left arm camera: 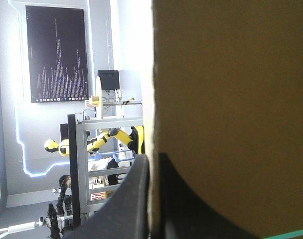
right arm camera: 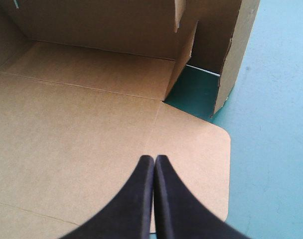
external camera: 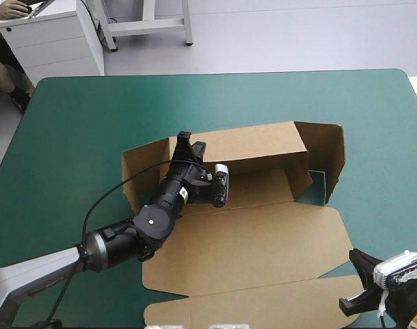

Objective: Fold the box

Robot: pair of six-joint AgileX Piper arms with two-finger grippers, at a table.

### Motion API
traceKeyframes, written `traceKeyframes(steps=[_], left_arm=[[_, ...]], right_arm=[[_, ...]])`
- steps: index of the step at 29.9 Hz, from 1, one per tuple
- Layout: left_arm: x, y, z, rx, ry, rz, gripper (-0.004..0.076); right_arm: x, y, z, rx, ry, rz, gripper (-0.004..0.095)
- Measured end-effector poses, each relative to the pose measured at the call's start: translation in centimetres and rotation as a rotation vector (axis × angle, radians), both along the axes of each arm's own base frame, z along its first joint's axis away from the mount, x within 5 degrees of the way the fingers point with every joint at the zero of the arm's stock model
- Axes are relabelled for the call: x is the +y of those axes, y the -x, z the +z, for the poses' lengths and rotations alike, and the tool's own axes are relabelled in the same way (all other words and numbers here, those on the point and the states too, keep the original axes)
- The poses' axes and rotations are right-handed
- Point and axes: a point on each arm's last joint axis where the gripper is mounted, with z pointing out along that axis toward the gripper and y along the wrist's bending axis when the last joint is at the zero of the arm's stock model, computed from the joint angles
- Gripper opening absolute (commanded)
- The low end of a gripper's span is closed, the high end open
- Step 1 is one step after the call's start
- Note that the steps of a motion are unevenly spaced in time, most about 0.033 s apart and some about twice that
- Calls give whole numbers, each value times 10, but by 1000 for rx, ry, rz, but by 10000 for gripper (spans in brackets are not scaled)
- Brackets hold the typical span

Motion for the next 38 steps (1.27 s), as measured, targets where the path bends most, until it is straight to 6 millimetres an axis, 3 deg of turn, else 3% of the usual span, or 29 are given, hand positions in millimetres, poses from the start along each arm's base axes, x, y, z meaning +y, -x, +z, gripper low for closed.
traceKeyframes(steps=[11,13,19,22,29,38], left_arm=[[0,0,0,0,0,1,-10],[0,0,0,0,0,1,-10],[0,0,0,0,0,1,-10],[0,0,0,-1,0,2,-10],[0,0,0,-1,0,3,-10],[0,0,0,-2,-1,2,-10]], right_arm=[[0,0,0,4,-10,-4,645],[0,0,0,13,-27,-12,700],[2,-6,1,118,-114,-75,710],[2,-12,16,132,-142,-126,710],[-3,-33,80,121,-126,-282,711],[15,-92,141,199,66,-393,711]])
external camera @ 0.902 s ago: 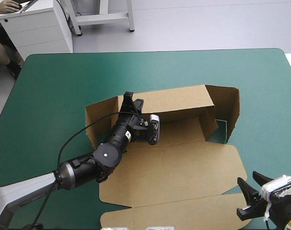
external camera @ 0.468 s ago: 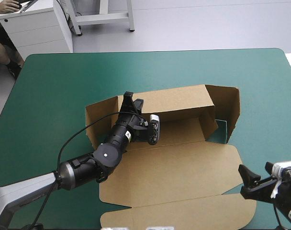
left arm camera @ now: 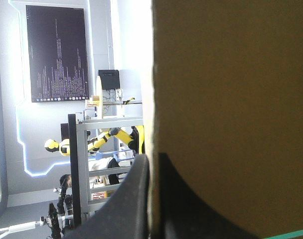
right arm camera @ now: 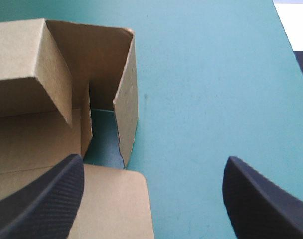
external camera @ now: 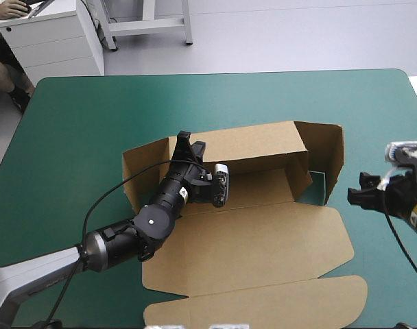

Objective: Fold the box

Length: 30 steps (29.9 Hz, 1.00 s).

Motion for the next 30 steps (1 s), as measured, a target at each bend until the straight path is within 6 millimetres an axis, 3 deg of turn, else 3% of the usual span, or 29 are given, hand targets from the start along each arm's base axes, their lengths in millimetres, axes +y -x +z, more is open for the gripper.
traceKeyframes(steps=[9,15,23,30], left_arm=[[0,0,0,0,0,0,-10],[0,0,0,-1,-1,0,-10],[0,0,0,-1,-1,0,-10],[0,0,0,-1,-1,-1,-10]], right_arm=[[30,-67,35,19,144,31,710],[43,-118,49,126,200,69,710],[5,-191,43,242,-20,102,710],[-29,-245,9,326,-121,74,710]])
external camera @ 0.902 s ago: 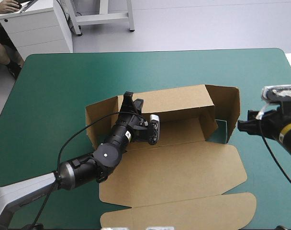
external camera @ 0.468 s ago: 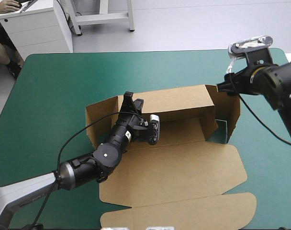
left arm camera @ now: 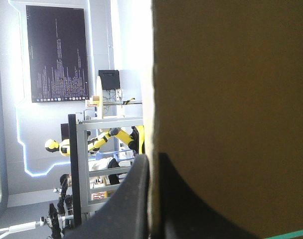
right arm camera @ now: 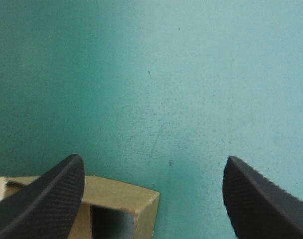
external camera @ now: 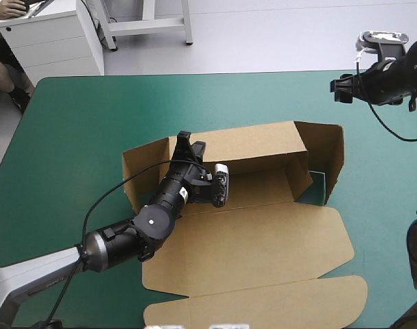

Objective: Fold the box

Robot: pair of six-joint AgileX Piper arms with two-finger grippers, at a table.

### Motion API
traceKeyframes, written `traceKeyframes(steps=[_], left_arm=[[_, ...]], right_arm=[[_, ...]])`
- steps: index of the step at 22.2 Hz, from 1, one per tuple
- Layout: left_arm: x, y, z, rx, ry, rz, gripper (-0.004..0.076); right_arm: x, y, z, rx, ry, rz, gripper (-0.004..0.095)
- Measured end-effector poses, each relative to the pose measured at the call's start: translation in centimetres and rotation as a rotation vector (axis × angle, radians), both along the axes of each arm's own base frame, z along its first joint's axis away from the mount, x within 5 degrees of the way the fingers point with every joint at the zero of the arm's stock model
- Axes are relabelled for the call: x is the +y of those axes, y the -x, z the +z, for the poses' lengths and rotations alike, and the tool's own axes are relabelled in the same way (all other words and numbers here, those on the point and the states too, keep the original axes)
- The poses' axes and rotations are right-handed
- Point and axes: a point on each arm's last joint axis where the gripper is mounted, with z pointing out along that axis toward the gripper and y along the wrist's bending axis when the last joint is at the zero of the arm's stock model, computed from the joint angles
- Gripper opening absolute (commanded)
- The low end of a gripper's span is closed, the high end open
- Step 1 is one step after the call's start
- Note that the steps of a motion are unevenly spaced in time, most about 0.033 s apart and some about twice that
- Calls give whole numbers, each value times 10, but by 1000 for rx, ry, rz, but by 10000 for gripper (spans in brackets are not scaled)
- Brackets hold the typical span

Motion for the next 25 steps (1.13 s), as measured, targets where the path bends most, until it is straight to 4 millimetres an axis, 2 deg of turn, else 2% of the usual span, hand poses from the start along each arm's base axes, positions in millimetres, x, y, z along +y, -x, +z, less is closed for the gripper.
traceKeyframes(steps=[6,7,9,13,18,22,25], left_arm=[[0,0,0,0,0,0,-10],[0,0,0,0,0,0,-10],[0,0,0,0,0,0,-10],[0,0,0,-1,0,2,-10],[1,0,0,-4,-2,8,-10],[1,-1,0,-8,-6,13,-10],[1,-1,0,-9,-8,14,-10]], right_arm=[[-4,-40,-45,101,-27,19,710],[-2,-49,-57,129,-52,35,710],[1,-55,-67,147,-85,54,710],[0,-54,-69,152,-60,68,699],[0,-45,-86,213,-54,105,697],[-1,-34,-79,203,-52,113,696],[0,-27,-83,222,-55,124,697]])
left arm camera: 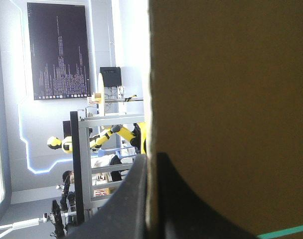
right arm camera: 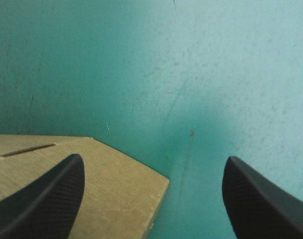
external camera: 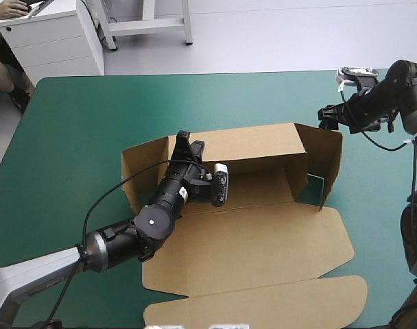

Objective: Fold the box

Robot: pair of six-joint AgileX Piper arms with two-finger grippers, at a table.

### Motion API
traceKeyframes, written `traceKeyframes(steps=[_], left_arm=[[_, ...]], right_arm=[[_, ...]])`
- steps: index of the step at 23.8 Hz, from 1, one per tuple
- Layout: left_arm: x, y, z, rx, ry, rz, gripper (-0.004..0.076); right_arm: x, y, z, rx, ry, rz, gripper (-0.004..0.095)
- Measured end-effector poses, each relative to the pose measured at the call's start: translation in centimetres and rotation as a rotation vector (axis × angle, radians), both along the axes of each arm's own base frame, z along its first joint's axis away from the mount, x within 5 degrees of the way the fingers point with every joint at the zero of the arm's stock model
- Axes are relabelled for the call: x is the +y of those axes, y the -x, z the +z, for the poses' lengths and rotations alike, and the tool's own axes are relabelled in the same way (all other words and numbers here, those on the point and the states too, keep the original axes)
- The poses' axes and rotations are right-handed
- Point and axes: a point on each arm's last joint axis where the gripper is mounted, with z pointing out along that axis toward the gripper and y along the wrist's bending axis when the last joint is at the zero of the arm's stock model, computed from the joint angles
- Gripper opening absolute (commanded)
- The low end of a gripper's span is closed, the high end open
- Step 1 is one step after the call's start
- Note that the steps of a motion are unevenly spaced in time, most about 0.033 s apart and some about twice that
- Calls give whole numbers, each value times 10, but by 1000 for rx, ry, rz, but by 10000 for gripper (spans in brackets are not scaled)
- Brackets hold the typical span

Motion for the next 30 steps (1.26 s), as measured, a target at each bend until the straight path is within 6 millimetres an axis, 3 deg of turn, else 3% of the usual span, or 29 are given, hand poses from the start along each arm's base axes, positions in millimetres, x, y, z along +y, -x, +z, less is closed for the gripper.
traceKeyframes(steps=[5,10,18,23,28,30], left_arm=[[0,0,0,-1,0,2,-10],[0,0,0,-1,0,4,-10],[0,0,0,-1,-1,7,-10],[1,0,0,-2,-1,9,-10],[1,0,0,-2,-1,9,-10],[1,0,0,-2,-1,9,-10]], right_arm=[[1,11,-14,50,6,39,697],[3,21,-10,41,0,55,697],[10,53,-21,84,-49,100,696],[18,84,-34,63,-95,151,692],[24,110,-33,7,-109,242,681],[25,109,-30,-44,-109,255,673]])
